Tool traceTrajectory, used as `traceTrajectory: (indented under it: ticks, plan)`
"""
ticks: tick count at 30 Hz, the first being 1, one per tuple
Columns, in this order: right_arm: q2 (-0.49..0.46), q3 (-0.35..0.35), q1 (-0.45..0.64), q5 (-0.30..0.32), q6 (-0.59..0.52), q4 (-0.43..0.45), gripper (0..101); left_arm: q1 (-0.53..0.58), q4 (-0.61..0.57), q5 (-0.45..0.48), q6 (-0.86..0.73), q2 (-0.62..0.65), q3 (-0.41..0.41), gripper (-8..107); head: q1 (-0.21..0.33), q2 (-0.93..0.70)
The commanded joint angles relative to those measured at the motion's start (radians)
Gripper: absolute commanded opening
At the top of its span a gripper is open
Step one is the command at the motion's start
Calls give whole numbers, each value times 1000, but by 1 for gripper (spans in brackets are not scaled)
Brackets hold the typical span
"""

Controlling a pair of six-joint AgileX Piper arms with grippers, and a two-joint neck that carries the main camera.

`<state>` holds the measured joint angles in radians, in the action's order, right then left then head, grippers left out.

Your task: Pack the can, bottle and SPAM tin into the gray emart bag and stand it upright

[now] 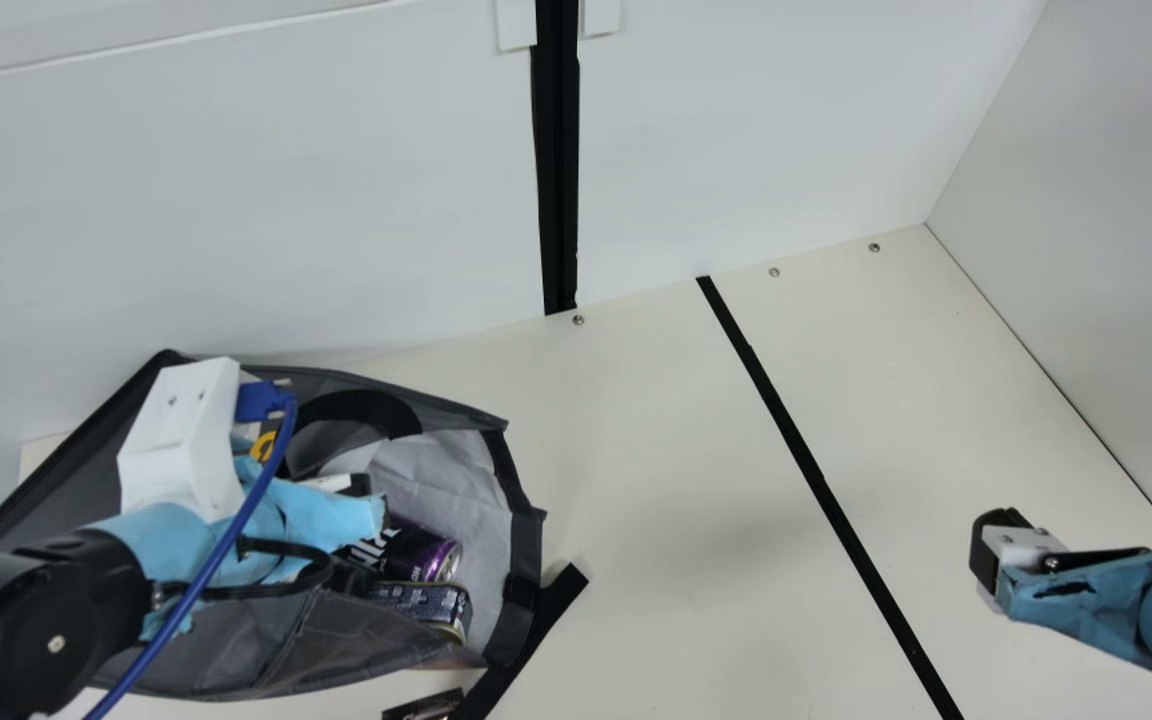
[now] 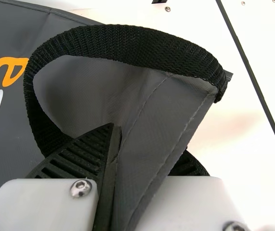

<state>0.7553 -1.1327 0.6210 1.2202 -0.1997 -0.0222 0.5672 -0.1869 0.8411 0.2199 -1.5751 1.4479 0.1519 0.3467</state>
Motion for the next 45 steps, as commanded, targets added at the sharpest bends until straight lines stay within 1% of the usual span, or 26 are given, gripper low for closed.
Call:
traceTrajectory:
  ticks: [1, 9, 16, 21, 34, 45]
  plan:
    - [4, 1, -6, 0, 5, -6, 95, 0, 0, 0, 0, 0, 0, -8, 23, 2]
    - [28, 3, -30, 0, -1, -22, 95, 0, 0, 0, 0, 0, 0, -8, 23, 2]
    - [72, -15, -19, 0, -52, -59, 95, 0, 0, 0, 0, 0, 0, -8, 23, 2]
    - [112, -29, 5, 0, -106, -110, 95, 0, 0, 0, 0, 0, 0, -8, 23, 2]
    - [228, -63, 83, 0, -288, -272, 95, 0, 0, 0, 0, 0, 0, -8, 23, 2]
    - [311, -74, 108, 0, -414, -377, 95, 0, 0, 0, 0, 0, 0, -8, 23, 2]
